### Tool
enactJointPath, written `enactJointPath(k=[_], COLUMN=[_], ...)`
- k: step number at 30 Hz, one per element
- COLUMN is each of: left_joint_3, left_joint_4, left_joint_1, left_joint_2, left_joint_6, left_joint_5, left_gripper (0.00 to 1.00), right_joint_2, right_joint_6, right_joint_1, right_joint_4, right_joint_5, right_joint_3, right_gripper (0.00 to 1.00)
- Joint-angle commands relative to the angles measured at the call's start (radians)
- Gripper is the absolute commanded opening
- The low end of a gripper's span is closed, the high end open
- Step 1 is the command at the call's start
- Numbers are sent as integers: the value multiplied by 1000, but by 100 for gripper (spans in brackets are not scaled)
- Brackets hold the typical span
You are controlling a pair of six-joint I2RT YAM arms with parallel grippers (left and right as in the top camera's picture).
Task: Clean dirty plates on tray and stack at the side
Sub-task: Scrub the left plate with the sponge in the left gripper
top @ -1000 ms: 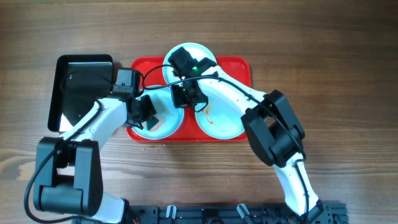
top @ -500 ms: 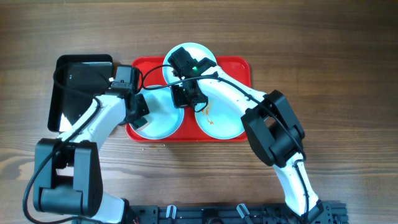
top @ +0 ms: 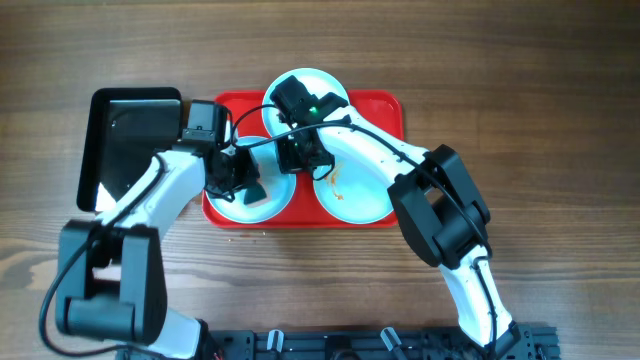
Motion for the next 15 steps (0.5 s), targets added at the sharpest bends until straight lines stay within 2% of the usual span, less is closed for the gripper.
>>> enactJointPath(k=[1,6,12,15], left_joint_3=[13,13,13,13], left_joint_4=[52,131,17,-21], left_joint_1=[-36,-69,-64,-44], left_joint_2=[68,103,108,86], left_joint_6=[-27,-60,-44,-44], left_joint_5=[92,66,-303,-393], left_gripper=[4,4,4,4], right_joint_2=[14,14,14,14], right_joint_6=[23,22,22,22], right_joint_1=[-2,-2,-2,-2], right_joint_4=[-5,-7,-11,-11], right_joint_5=[66,66,66,67], right_joint_3=[-21,-21,-21,-21], right_gripper=[4,5,4,4])
